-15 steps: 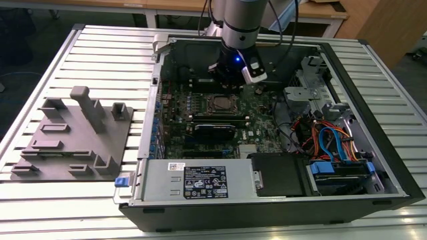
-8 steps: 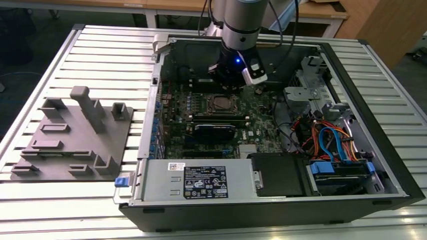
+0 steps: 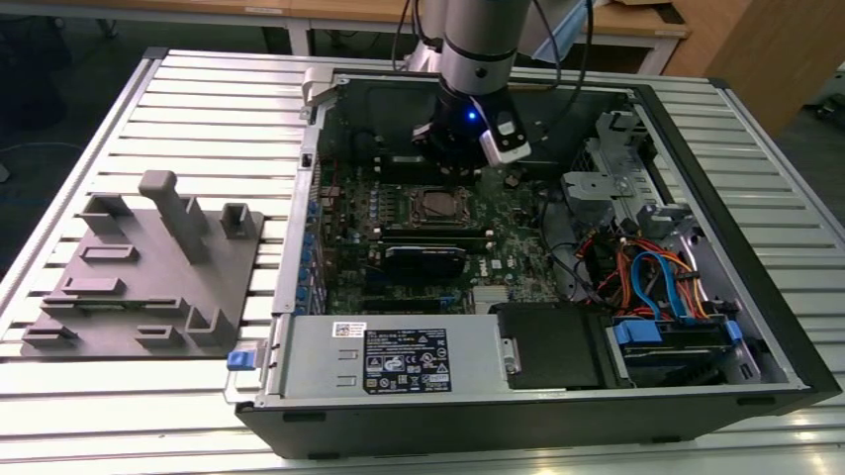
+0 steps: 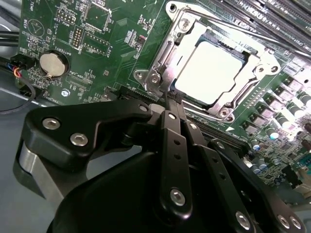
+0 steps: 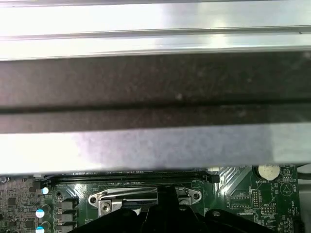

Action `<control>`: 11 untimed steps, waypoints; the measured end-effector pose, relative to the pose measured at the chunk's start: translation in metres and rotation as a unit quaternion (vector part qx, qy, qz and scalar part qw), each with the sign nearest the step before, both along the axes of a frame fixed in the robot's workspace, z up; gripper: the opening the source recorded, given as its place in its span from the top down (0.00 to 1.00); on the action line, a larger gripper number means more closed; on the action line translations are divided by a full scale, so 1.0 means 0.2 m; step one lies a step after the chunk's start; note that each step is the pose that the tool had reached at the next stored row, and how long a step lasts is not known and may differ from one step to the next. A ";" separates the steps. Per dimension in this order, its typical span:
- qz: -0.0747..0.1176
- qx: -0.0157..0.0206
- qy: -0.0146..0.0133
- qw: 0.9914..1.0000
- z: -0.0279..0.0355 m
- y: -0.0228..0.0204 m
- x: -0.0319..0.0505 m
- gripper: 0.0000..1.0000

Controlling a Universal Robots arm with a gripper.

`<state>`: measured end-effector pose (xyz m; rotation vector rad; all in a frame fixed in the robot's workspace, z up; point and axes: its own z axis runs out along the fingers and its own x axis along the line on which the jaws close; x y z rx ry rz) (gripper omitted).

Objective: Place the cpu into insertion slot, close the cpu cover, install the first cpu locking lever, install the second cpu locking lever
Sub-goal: 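Install the second cpu locking lever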

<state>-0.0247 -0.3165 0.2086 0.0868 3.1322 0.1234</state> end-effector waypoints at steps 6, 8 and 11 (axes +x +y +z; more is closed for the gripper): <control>0.000 0.000 0.000 1.000 0.000 -0.019 0.000 0.90; 0.000 0.000 0.000 1.000 0.000 -0.026 0.000 0.90; 0.000 0.000 0.000 1.000 0.000 -0.027 0.000 0.90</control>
